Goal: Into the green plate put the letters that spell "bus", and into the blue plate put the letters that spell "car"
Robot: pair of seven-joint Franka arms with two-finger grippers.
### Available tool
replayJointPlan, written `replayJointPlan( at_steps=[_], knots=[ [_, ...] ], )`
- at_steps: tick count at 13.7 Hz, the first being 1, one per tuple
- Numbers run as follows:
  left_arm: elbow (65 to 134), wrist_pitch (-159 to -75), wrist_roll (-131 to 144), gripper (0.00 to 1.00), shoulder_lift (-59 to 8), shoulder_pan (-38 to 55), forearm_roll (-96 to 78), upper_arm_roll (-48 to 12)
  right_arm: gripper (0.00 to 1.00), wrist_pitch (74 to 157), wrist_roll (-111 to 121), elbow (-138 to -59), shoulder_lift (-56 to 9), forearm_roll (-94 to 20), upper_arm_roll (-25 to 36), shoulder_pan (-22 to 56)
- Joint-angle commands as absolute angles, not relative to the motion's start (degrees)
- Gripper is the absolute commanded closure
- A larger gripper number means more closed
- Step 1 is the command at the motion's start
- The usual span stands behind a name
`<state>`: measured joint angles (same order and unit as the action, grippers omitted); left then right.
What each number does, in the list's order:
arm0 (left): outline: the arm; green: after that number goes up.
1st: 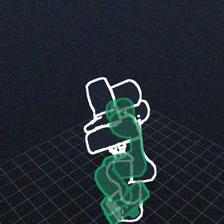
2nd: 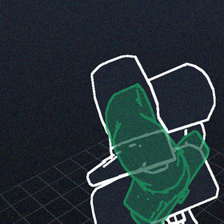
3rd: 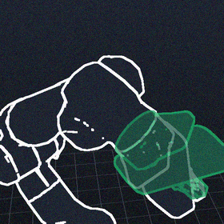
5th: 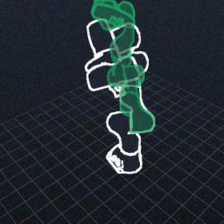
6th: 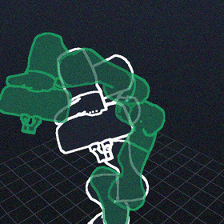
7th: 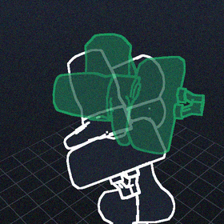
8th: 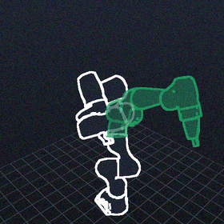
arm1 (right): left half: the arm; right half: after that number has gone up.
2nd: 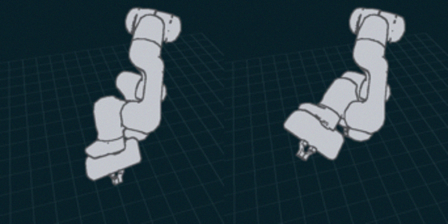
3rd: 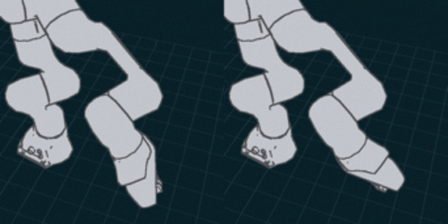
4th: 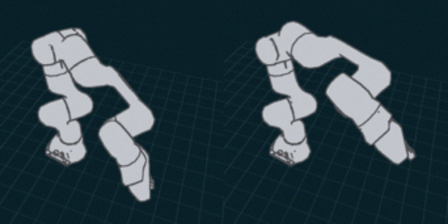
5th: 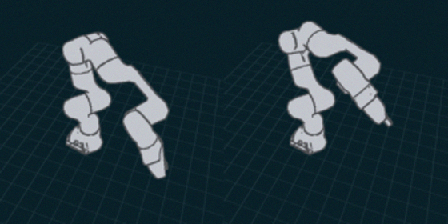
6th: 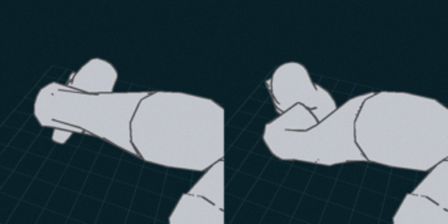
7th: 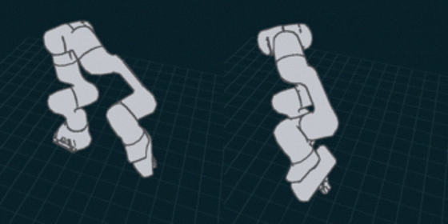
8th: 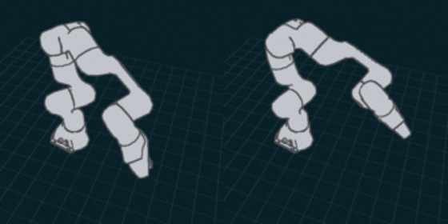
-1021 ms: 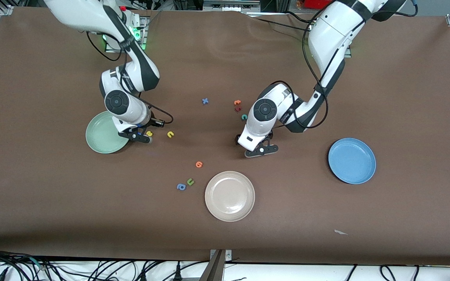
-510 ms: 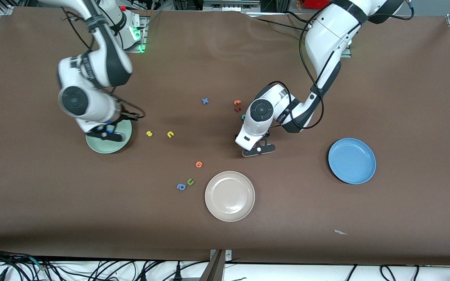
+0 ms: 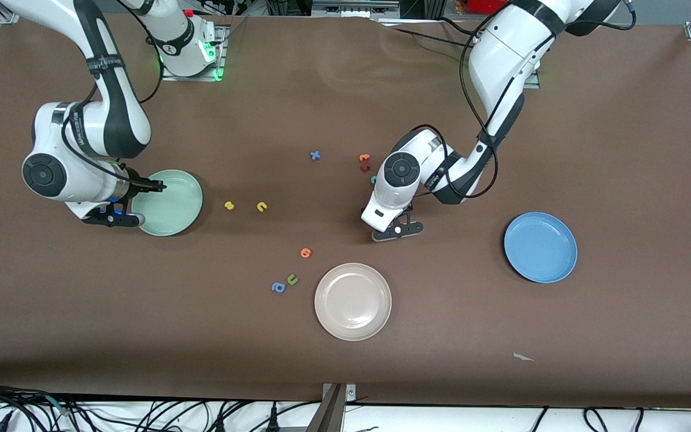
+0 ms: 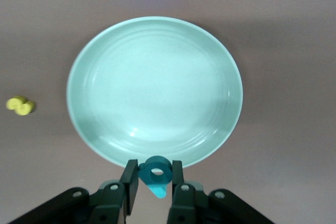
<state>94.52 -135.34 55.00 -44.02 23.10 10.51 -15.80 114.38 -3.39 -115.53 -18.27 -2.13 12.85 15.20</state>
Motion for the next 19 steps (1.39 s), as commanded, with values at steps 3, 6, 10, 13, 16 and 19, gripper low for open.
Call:
replayJointPlan(
  at_steps=[3,6,10,13,16,19],
  knots=[
    [90.71,-129.58,55.03,0.83,-43.25,21.46,12.3,-15.38,0.85,119.87,3.06,-117.16,-23.28,-2.02,15.81,15.21],
    [88.42,-118.08,44.42,0.84,-40.79,16.45,10.73,-15.82,0.84,123.22,5.35,-118.3,-24.87,-2.02,16.26,14.33],
    [88.24,-111.46,30.0,0.84,-39.03,8.46,10.72,-15.56,0.02,122.7,6.42,-118.04,-24.35,-2.28,16.17,14.24],
    [88.24,-107.33,16.31,0.84,-38.5,1.61,10.99,-15.21,0.02,118.06,3.01,-117.08,-20.67,-2.99,15.38,15.29],
    [88.42,-106.43,3.38,0.84,-38.76,-3.33,13.08,-14.85,0.01,117.16,-5.77,-115.93,-17.67,-2.99,9.86,15.64],
    [88.51,-106.7,-5.34,0.71,-40.51,-7.19,16.95,-14.77,0.01,119.17,-16.13,-114.61,-18.28,-3.08,4.15,15.64]
  ],
)
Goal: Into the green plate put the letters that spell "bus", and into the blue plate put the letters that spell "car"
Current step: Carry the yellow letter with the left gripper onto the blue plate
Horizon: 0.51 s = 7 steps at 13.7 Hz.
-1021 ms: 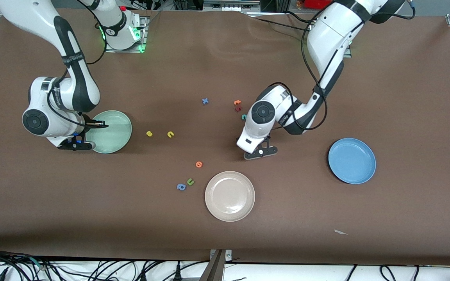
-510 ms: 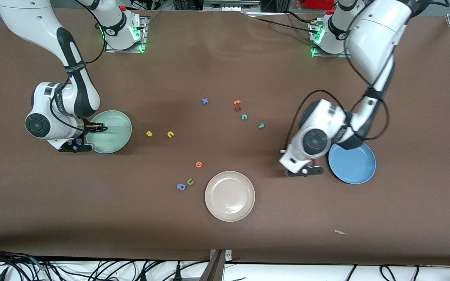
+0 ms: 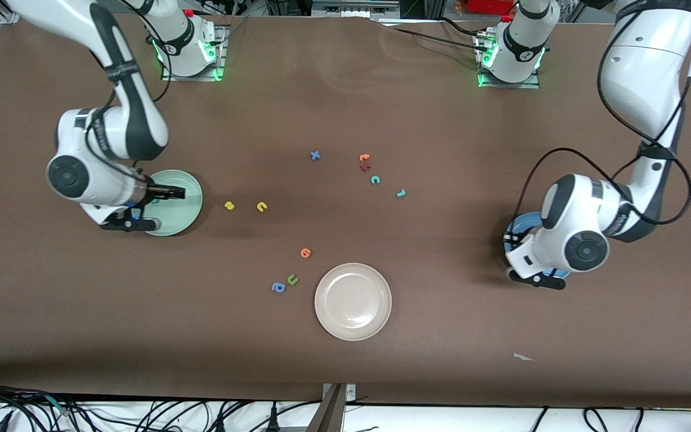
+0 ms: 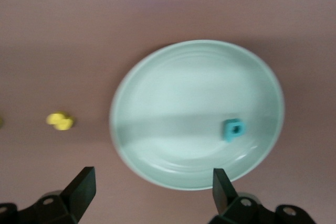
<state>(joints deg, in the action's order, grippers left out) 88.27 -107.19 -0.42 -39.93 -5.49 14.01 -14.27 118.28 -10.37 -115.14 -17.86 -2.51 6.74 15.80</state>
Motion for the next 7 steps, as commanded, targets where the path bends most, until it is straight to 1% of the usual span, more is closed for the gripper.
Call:
replayJointPlan(
  at_steps=[1,2,5,7],
  knots=[
    [88.59,-106.79,-7.97,0.4,-40.69,-7.82,18.62,-14.85,0.01,120.57,-20.26,-114.61,-18.63,-3.08,2.65,15.64],
    [88.94,-106.61,-8.43,0.0,-40.61,-7.39,19.42,-14.85,0.01,121.28,-24.91,-114.61,-19.42,-3.08,1.51,15.64],
    [88.86,-106.79,-2.67,0.0,-40.26,-7.03,12.52,-15.56,0.01,124.79,-37.85,-114.96,-21.7,-3.08,-1.84,15.73],
    [89.21,-107.22,2.69,0.0,-39.47,-7.21,6.27,-17.74,0.02,128.21,-42.34,-115.22,-23.81,-3.08,-2.72,15.82]
  ],
)
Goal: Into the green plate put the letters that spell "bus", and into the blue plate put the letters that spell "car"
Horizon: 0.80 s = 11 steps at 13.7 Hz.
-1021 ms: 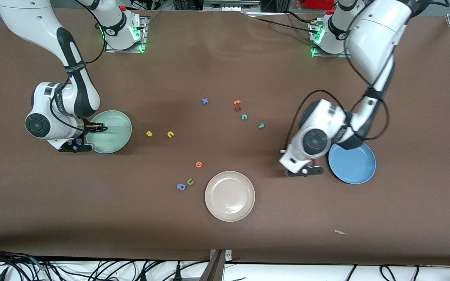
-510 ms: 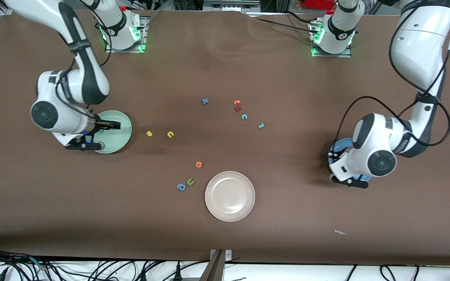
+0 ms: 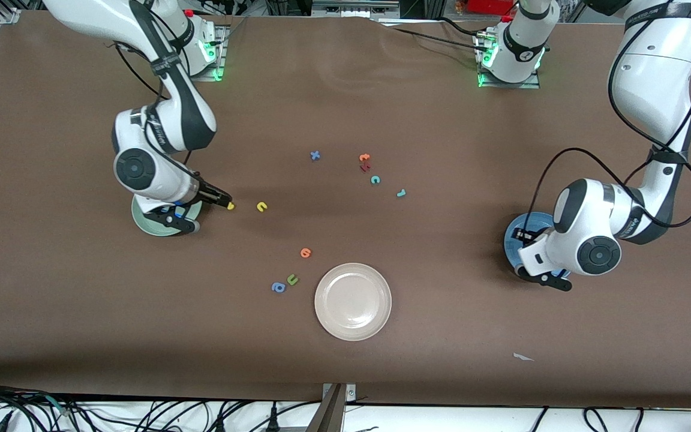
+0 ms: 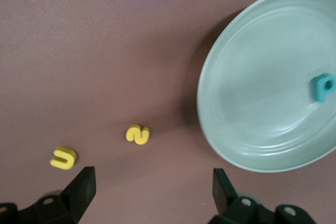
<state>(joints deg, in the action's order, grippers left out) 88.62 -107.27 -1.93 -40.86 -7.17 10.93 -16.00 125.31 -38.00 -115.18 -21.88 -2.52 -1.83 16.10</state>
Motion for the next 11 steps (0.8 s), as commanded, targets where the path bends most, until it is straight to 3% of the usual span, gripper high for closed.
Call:
replayJointPlan(
  at_steps=[1,5,9,11],
  knots=[
    [89.91,-108.36,7.07,0.0,-38.68,-7.12,4.59,-19.06,0.02,130.58,-45.06,-115.49,-24.78,-3.08,-3.07,16.52],
    [98.94,-120.2,26.49,0.0,-35.34,-7.65,4.22,-26.7,0.02,137.53,-48.78,-118.38,-26.01,-2.73,-2.99,18.63],
    [114.22,-137.25,41.36,0.0,-29.28,-7.38,4.22,-30.49,0.02,140.36,-47.9,-120.76,-25.67,-2.02,-2.29,18.54],
    [116.1,-138.95,50.75,0.0,-28.83,-6.34,5.09,-32.77,0.03,141.06,-46.41,-121.11,-25.84,-2.02,-1.76,18.46]
  ],
)
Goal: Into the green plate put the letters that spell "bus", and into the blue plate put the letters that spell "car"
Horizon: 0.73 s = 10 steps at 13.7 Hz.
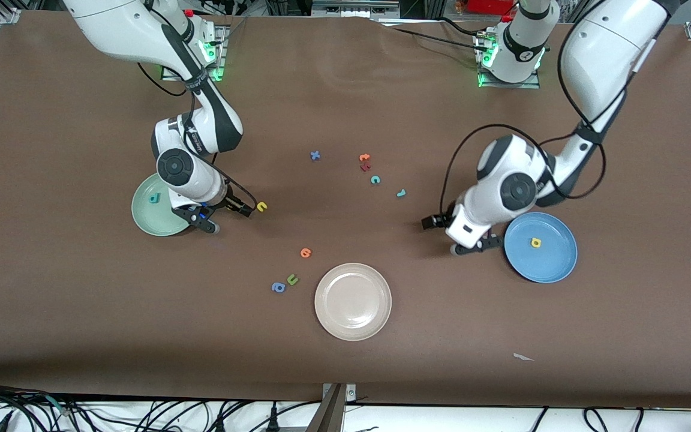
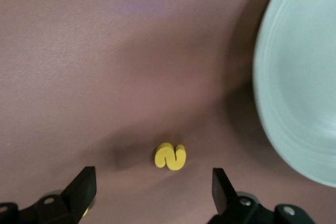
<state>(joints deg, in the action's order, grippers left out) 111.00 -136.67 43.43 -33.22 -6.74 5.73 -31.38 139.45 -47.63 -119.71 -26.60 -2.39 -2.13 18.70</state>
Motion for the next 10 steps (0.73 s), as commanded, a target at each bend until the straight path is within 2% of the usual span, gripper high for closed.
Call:
replayJointPlan(
  at_steps=[1,5,8,10],
  knots=[
    [116.71,-139.74,55.85,0.0,-28.83,-4.15,6.05,-32.78,0.03,142.11,-46.32,-121.64,-25.93,-2.02,-1.41,18.46],
    [117.16,-144.22,71.69,0.0,-31.54,0.96,14.56,-32.78,0.08,145.28,-46.41,-123.31,-26.28,-2.11,-1.41,18.28],
    [117.07,-145.98,82.5,0.0,-34.09,2.55,24.4,-32.78,0.18,145.55,-46.41,-123.84,-26.28,-2.2,-1.41,18.37],
    [116.63,-146.25,85.86,0.01,-35.67,2.9,27.33,-32.87,0.35,145.46,-46.32,-124.01,-26.19,-2.2,-1.49,18.28]
  ],
)
